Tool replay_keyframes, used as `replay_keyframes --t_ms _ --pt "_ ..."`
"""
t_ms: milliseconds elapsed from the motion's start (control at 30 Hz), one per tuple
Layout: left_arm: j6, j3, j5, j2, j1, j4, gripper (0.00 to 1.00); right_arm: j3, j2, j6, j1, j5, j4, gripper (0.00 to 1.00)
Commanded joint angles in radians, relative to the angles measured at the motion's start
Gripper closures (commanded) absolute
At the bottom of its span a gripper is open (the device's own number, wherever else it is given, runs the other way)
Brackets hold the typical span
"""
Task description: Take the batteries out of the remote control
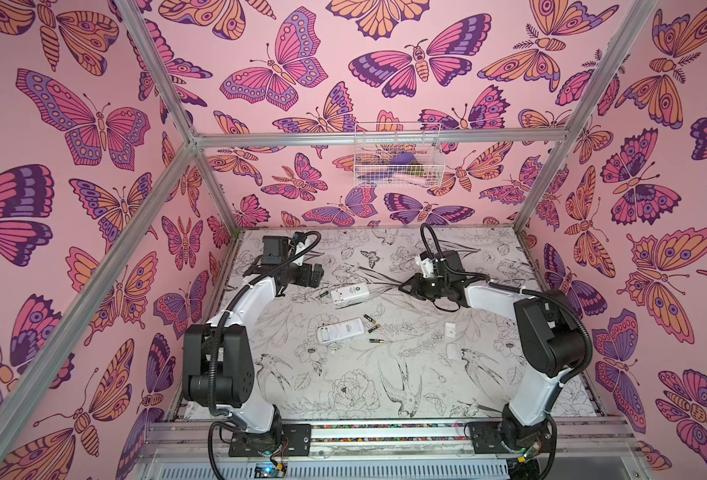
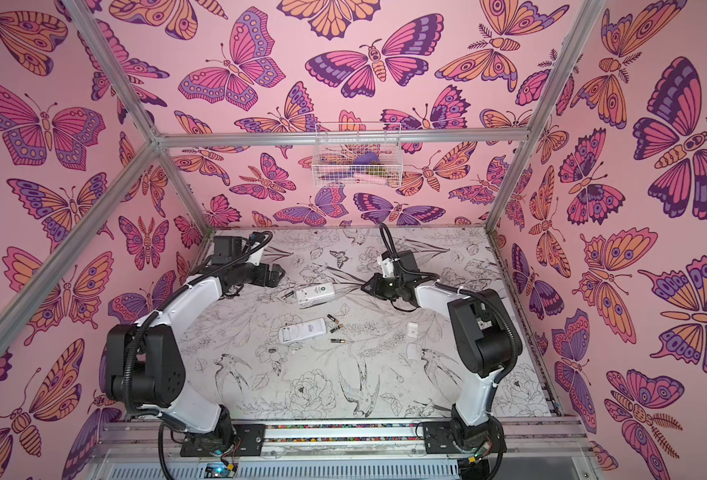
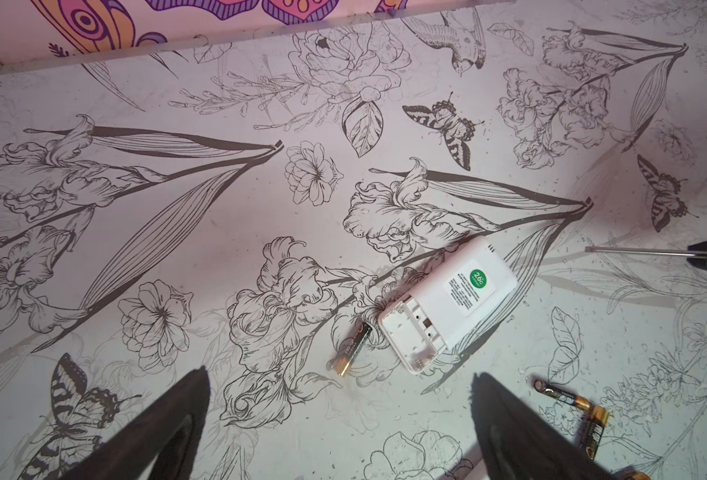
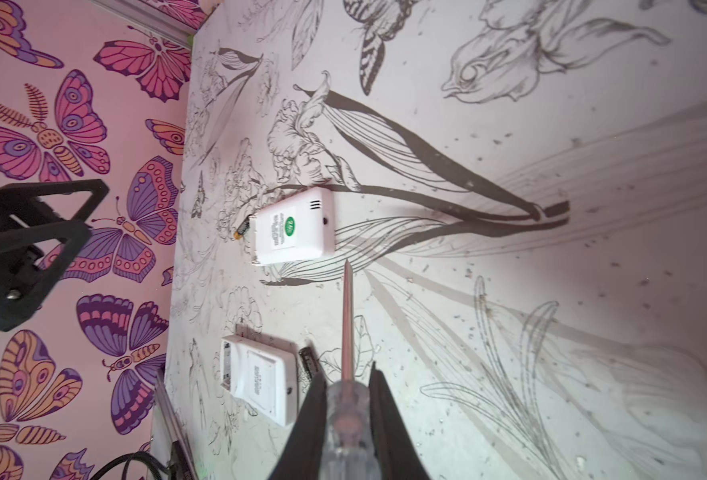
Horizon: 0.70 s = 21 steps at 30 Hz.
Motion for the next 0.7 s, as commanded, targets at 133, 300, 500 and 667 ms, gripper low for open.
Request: replay_keyframes --t_ms 133,300,500,667 --pt "-0.034 -0.030 0.026 -0.030 0.014 0.040 0.01 -0.081 -0.016 0.046 0.004 0.124 0.179 0.96" --pt "-0.041 -0.034 0.034 -0.037 0.016 0.042 0.01 -0.134 -0.004 0.029 0.025 0.151 0.243 0.91" --pt "-0.038 -0.020 0.024 -0.027 0.021 0.034 0.00 -0.194 0.002 -0.001 0.040 0.151 0.295 0.82" --pt "-0.031 -0.021 0.017 -0.032 0.028 0.031 0.00 -0.202 0.012 -0.065 0.048 0.166 0.256 0.78"
